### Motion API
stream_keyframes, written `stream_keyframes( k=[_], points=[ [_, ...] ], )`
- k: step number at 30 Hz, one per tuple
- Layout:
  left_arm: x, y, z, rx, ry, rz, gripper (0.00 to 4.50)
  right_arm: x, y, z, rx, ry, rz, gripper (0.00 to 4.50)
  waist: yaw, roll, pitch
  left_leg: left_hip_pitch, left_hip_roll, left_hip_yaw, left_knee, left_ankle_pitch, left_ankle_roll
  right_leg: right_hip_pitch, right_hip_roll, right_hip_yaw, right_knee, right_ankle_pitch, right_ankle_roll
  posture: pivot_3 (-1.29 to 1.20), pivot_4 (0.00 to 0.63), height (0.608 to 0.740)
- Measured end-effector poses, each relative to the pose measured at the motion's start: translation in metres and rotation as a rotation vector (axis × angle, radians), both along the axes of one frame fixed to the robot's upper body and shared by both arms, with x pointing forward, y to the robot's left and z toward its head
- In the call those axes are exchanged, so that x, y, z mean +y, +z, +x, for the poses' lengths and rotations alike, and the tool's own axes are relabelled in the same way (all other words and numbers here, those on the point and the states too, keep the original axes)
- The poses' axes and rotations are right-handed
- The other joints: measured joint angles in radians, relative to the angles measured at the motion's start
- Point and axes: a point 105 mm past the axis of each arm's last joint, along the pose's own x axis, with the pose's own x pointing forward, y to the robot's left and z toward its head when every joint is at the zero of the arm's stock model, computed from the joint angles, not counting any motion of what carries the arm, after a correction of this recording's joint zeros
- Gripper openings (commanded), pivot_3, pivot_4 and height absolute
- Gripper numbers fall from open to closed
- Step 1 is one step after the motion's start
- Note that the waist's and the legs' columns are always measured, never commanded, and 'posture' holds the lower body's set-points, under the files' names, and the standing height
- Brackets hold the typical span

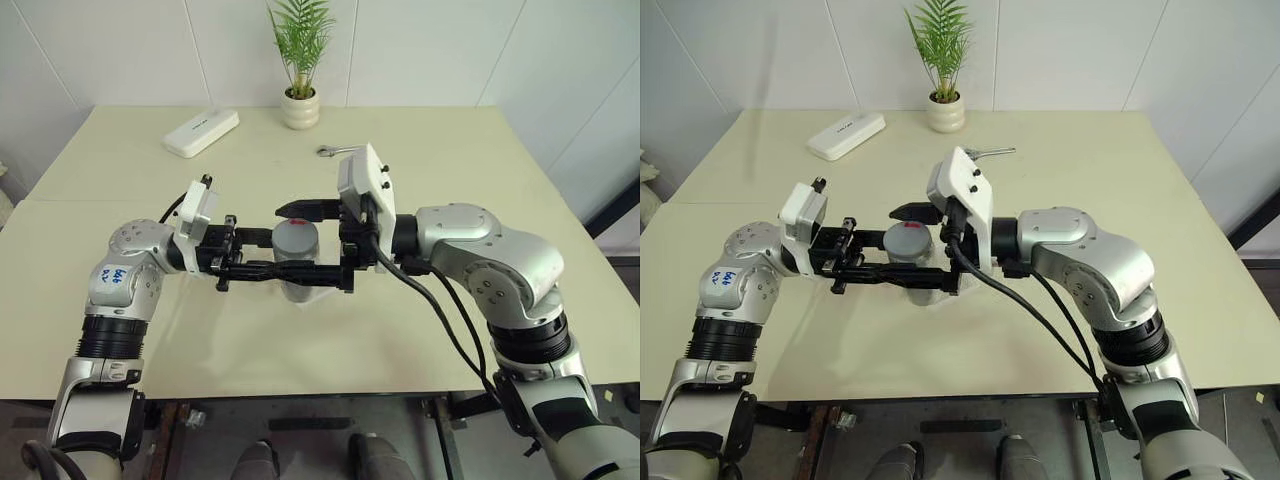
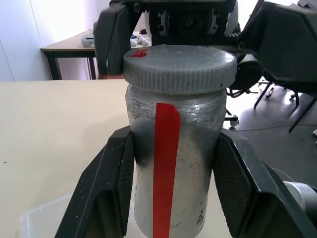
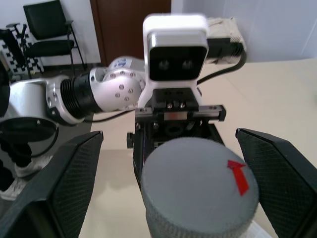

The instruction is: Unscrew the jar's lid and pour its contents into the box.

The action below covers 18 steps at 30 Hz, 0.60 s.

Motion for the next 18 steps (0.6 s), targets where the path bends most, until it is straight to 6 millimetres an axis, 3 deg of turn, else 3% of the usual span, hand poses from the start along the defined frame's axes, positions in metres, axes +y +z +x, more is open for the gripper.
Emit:
stream_keyframes(
  k=[18],
  points=[
    [-0.005,-0.003,-0.004,0.002,-0.010,0.000,1.94,0.011,0.007,0.017,-0.043,0.005,0.016,4.50,0.000,0.000,0.000,0.000,0.000,0.000,0.000,0.000,0.000,-0.001,0.000,0.000,0.001,0.000,0.000,0.00,0.150,0.740]
  ],
)
